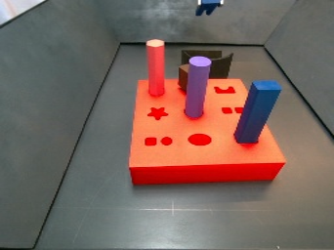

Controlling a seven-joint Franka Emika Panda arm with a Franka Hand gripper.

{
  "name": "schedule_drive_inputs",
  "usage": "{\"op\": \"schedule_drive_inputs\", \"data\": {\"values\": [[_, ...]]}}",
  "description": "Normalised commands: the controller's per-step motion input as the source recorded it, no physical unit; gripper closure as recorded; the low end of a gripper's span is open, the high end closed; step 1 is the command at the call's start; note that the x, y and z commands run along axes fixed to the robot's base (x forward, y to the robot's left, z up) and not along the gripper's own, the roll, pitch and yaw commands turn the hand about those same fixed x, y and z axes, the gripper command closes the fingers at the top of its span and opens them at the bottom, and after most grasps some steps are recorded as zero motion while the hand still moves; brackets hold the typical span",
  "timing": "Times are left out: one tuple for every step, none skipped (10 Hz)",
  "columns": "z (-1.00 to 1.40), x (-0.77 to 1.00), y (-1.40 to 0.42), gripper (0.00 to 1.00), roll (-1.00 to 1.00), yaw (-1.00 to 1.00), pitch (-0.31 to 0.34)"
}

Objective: Pick up the square-circle object. Move up. Place the square-circle object on the fixture. Regrasp the square-circle object. Move to above the board. Insert the square-circle object.
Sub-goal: Place the square-circle object on the fixture.

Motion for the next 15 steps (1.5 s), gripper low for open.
{"op": "schedule_drive_inputs", "data": {"values": [[-0.02, 0.10, 0.05, 1.00, -0.44, -0.08, 0.033], [-0.01, 0.06, 0.03, 1.00, -0.24, -0.07, 0.023], [-1.00, 0.12, 0.13, 1.00, -1.00, 0.01, 0.285], [-1.00, 0.13, 0.13, 1.00, -1.00, 0.01, 0.284], [-1.00, 0.14, 0.14, 1.00, -0.92, -0.08, 0.303], [-1.00, 0.16, 0.13, 1.00, -0.78, -0.13, 0.296], [-1.00, 0.18, 0.14, 1.00, -0.58, -0.19, 0.246], [-1.00, 0.19, 0.14, 1.00, -0.47, -0.21, 0.218], [-1.00, 0.20, 0.14, 1.00, -0.29, -0.24, 0.157], [-1.00, 0.20, 0.14, 1.00, -0.21, -0.25, 0.089], [-0.94, 0.19, 0.14, 1.00, -0.19, -0.23, 0.041], [-0.81, 0.17, 0.12, 1.00, -0.18, -0.22, 0.015], [-0.57, 0.14, 0.09, 1.00, -0.17, -0.18, -0.011], [-0.35, 0.11, 0.07, 1.00, -0.17, -0.14, -0.031], [-0.27, 0.09, 0.11, 1.00, -0.13, -0.11, -0.056]]}}
